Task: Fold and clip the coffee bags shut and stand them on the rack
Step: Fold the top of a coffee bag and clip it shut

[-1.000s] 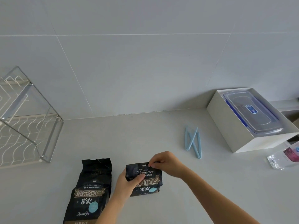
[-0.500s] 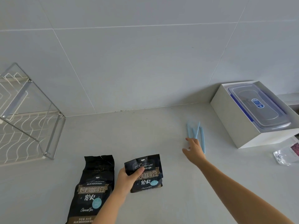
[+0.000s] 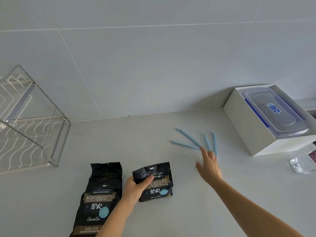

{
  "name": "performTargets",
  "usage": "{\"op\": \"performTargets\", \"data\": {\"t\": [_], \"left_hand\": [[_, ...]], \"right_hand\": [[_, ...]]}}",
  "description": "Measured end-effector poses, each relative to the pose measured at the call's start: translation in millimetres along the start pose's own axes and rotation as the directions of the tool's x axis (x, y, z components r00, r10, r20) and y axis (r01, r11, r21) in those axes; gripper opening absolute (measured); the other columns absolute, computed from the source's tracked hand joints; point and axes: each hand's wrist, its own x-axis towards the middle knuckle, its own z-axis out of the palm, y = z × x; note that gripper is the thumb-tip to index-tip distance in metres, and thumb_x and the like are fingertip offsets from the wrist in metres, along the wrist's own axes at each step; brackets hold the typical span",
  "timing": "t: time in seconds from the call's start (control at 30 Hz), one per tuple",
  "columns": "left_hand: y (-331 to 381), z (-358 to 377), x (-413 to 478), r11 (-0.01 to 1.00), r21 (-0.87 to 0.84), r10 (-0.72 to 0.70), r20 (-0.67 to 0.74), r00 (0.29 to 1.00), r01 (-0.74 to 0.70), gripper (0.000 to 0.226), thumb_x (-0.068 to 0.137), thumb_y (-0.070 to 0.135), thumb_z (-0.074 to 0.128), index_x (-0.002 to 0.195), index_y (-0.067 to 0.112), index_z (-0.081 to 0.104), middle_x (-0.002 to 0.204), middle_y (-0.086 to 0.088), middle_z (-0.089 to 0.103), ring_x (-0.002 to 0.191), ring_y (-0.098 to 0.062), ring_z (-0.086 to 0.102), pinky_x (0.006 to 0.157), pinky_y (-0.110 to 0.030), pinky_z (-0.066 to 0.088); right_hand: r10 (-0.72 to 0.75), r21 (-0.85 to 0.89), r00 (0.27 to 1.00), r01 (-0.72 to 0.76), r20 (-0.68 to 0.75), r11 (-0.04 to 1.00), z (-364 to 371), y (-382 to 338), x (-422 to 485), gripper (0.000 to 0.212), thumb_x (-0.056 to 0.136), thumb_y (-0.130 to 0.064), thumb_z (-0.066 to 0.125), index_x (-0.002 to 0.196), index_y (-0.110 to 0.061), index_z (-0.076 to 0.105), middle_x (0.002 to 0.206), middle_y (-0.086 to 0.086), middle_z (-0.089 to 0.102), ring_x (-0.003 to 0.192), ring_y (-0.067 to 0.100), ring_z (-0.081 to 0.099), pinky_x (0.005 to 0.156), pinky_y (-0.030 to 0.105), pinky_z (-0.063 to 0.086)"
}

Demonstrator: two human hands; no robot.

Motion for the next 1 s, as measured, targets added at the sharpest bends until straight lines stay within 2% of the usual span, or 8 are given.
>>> {"op": "performTargets", "data": {"t": [0.13,0.27,0.37,0.47,0.6,0.73,0.9,1.0], "left_hand": [[-1,0,-1,1.0,-0.007,0.0,0.008,1.0,0.0,0.029,0.066,0.027,0.078,0.09,0.013,0.069,0.079,-0.002,0.078,0.073,-0.015,0.073,0.052,-0.017,0.054],[-1,0,-1,1.0,-0.011,0.009,0.001,1.0,-0.009,0.038,0.061,0.03,0.078,0.093,0.011,0.07,0.082,-0.006,0.078,0.076,-0.019,0.074,0.054,-0.019,0.055],[-2,0,0,1.0,-0.017,0.011,0.003,1.0,-0.011,0.04,0.06,0.032,0.078,0.093,0.011,0.07,0.083,-0.006,0.078,0.077,-0.02,0.074,0.055,-0.02,0.055],[-2,0,0,1.0,-0.012,0.015,0.003,1.0,-0.015,0.039,0.059,0.034,0.079,0.09,0.013,0.071,0.082,-0.005,0.078,0.077,-0.019,0.074,0.055,-0.019,0.055],[1,1,0,1.0,-0.017,0.013,0.004,1.0,-0.013,0.035,0.058,0.034,0.079,0.086,0.016,0.072,0.081,-0.003,0.078,0.075,-0.016,0.073,0.055,-0.018,0.054],[2,0,0,1.0,-0.03,0.01,0.013,1.0,-0.01,0.037,0.057,0.035,0.079,0.088,0.016,0.071,0.08,0.001,0.078,0.075,-0.014,0.073,0.054,-0.017,0.054],[2,0,-1,0.999,-0.046,0.007,0.015,1.0,-0.006,0.038,0.056,0.036,0.079,0.088,0.016,0.071,0.08,0.001,0.078,0.074,-0.014,0.073,0.054,-0.017,0.054],[2,0,-2,0.999,-0.052,0.007,0.008,1.0,-0.007,0.041,0.054,0.038,0.08,0.089,0.017,0.071,0.082,-0.001,0.078,0.075,-0.016,0.074,0.054,-0.018,0.055]], "right_hand": [[-0.061,-0.036,0.996,0.063,0.065,0.997,-10,-9,21,0.071,0.088,-0.024,0.058,0.146,-0.022,0.017,0.152,0.004,0.021,0.134,0.033,0.026,0.101,0.05,0.042],[-0.026,-0.127,0.972,0.057,0.234,0.99,-14,-18,37,0.069,0.092,-0.034,0.054,0.147,-0.022,0.015,0.159,0.001,0.007,0.144,0.031,0.01,0.112,0.054,0.029],[-0.07,-0.198,0.978,0.11,0.195,0.974,-10,-19,31,0.058,0.088,-0.036,0.061,0.138,-0.021,0.036,0.155,0.003,0.02,0.139,0.029,0.021,0.105,0.05,0.039],[-0.167,-0.184,0.984,0.176,0.064,0.967,-1,-13,13,0.027,0.08,-0.036,0.07,0.102,-0.025,0.06,0.133,-0.004,0.044,0.121,0.021,0.039,0.085,0.041,0.053],[-0.178,0.092,0.978,0.168,0.107,0.981,7,-11,-2,0.015,0.078,-0.031,0.073,0.081,-0.024,0.06,0.1,-0.006,0.055,0.097,0.017,0.05,0.068,0.029,0.046],[-0.137,0.532,0.93,-0.07,0.34,0.844,-5,-26,-15,0.01,0.081,-0.02,0.072,0.074,-0.016,0.067,0.072,-0.005,0.066,0.066,0.01,0.063,0.062,0.026,0.057],[-0.276,0.64,0.904,0.003,0.327,0.768,-26,-47,-27,0.003,0.081,-0.017,0.072,0.08,-0.02,0.071,0.076,-0.006,0.072,0.072,0.007,0.066,0.068,0.024,0.057],[-0.36,0.528,0.894,0.177,0.267,0.831,-38,-59,-31,0.009,0.077,-0.02,0.075,0.08,-0.027,0.069,0.082,-0.011,0.073,0.08,0.002,0.067,0.069,0.017,0.05]]}}
